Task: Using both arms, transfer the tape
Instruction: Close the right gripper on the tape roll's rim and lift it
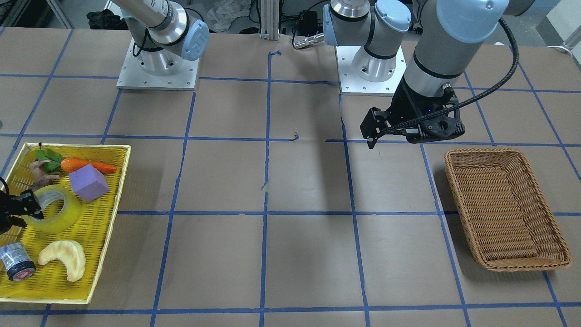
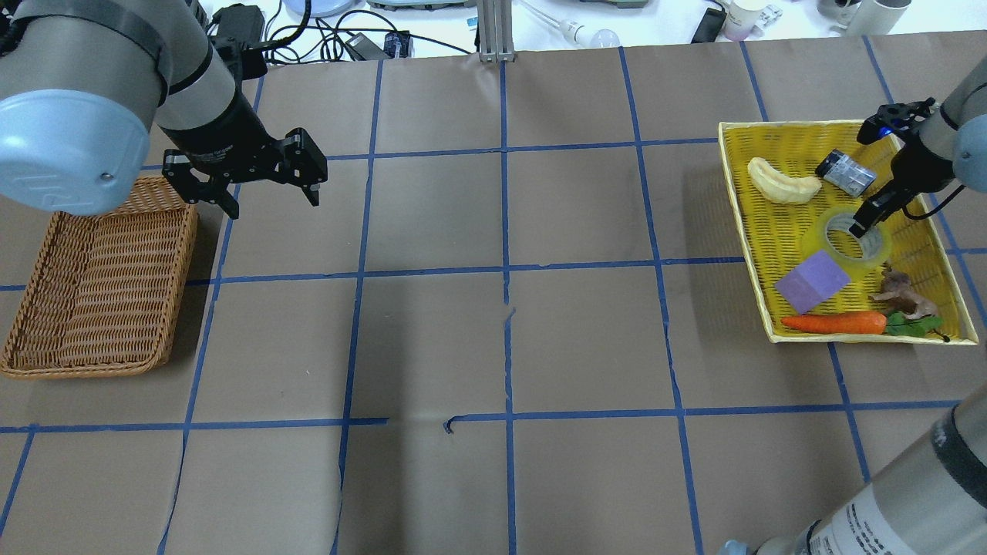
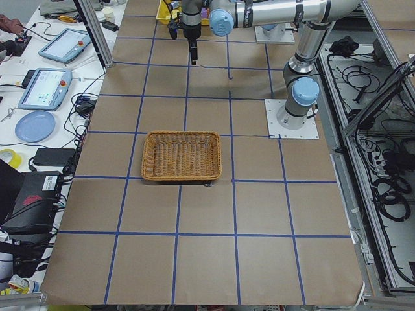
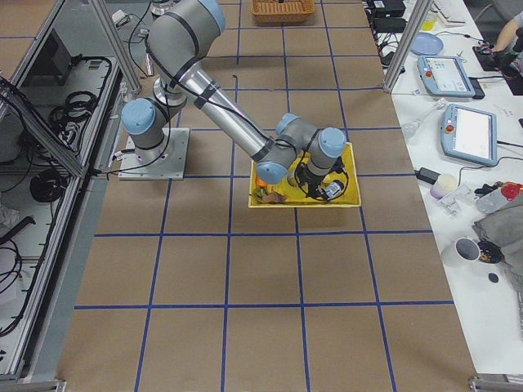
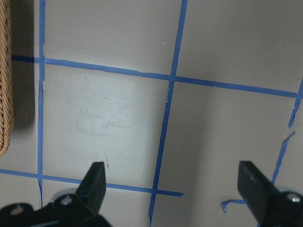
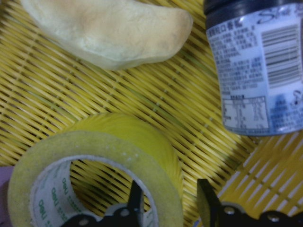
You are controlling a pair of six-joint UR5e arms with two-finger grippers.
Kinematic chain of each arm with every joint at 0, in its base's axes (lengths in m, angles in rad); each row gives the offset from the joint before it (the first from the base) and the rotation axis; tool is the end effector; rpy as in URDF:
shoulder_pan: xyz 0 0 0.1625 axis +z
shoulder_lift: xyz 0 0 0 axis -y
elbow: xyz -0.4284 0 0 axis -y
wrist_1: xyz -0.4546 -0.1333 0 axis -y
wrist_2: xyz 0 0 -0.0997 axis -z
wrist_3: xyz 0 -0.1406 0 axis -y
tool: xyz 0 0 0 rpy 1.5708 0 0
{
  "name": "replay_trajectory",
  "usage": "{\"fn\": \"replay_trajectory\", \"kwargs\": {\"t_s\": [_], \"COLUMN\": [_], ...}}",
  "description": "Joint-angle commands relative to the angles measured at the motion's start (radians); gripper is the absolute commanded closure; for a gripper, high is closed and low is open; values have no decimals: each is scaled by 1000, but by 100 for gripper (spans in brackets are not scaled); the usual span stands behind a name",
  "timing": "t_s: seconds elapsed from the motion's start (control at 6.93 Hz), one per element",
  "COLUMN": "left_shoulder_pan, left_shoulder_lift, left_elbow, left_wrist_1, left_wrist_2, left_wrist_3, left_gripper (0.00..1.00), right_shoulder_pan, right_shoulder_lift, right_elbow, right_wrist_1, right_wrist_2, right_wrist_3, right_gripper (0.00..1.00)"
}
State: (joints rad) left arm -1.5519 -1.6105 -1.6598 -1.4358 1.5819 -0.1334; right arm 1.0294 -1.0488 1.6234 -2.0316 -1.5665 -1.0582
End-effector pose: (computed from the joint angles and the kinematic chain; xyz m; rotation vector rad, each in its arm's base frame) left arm -0.1210 -0.5708 0.3923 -0.2382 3.1218 -0.0108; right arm -0.2348 -0.6503 0.1358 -0.7802 2.9535 0.1165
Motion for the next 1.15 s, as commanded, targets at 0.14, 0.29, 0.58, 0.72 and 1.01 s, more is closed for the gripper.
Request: {"fn": "replay_trajectory", "kwargs": {"t_s": [0.14,0.29,0.58,0.72,1.01], "left_shoulder_pan": [1,1,1,1,1], "left_shoulder_lift": [1,1,1,1,1], "left_elbow": [2,2,0,0,0], "left_wrist_1": [0,0,0,0,0], "left_wrist_2": [1,1,1,1,0], "left_wrist_3": [0,0,0,0,0], "left_gripper": [0,0,0,0,0], "right_shoulder_pan": [9,27,133,190,362], "right_shoulder_lift": [-37,-59,-62,-57,-51], "right_elbow": [-17,-54,-175,-219,-240], "right_wrist_1": [1,10,45,83,88], "right_wrist_2": [13,14,0,0,11], "right_wrist_3": [12,47,126,229,546], "right_gripper": [100,100,100,100,100]}}
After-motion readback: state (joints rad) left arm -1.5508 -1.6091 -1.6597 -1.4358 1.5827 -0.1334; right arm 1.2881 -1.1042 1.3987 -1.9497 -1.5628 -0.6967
